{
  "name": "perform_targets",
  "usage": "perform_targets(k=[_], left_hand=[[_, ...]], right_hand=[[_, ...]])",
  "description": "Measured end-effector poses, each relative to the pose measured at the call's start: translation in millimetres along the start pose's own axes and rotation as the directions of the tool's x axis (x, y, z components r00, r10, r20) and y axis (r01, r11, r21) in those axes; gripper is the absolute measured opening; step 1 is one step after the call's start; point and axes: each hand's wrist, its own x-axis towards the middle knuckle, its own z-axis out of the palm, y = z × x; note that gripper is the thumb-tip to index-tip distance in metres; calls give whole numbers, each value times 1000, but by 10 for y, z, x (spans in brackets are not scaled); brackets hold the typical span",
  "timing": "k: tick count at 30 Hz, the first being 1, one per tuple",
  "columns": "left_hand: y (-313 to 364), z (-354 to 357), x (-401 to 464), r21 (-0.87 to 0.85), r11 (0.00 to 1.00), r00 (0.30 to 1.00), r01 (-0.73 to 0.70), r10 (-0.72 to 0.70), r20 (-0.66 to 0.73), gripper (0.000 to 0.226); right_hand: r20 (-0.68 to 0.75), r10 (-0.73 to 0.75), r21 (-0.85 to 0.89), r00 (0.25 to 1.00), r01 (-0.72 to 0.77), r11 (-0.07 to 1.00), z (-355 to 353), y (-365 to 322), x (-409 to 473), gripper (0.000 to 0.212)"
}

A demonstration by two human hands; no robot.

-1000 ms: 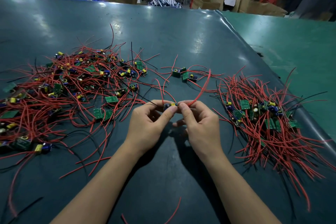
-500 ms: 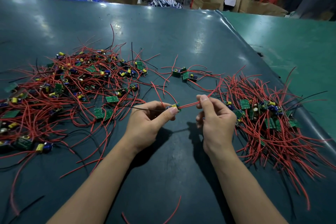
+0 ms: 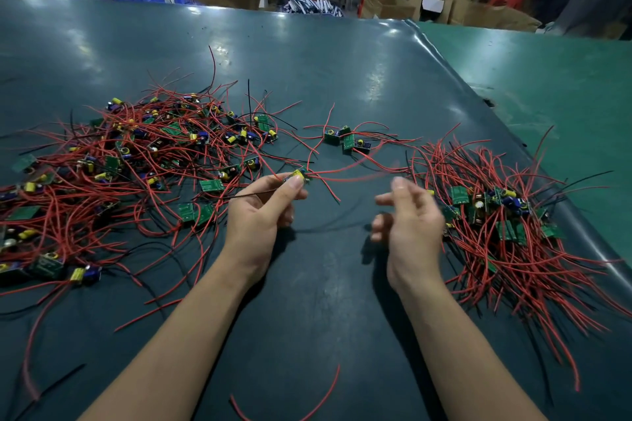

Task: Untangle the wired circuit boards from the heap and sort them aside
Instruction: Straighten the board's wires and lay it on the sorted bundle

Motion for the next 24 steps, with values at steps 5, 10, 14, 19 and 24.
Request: perform_targets(k=[5, 10, 14, 19, 24], left_hand=[[-23, 30, -49, 162, 986, 991, -47, 26, 129, 6], [-7, 52, -105, 305, 949, 951, -76, -23, 308, 15], [10, 23, -75, 283, 958, 977, -55, -7, 211, 11], [-29, 56, -78, 349, 924, 987, -154, 129, 94, 21], [1, -5, -61, 371, 835, 894, -406, 447, -27, 10]], right_hand=[[419, 71, -241, 905, 35, 970, 41, 10, -113, 21], [351, 47, -71, 935, -23, 997, 84, -8, -151, 15], [85, 58, 116, 995, -68, 991, 82, -79, -46, 17], [-149, 94, 271, 984, -51, 961, -36, -95, 87, 18], [-199, -21, 88, 980, 39, 995, -44, -79, 94, 15]])
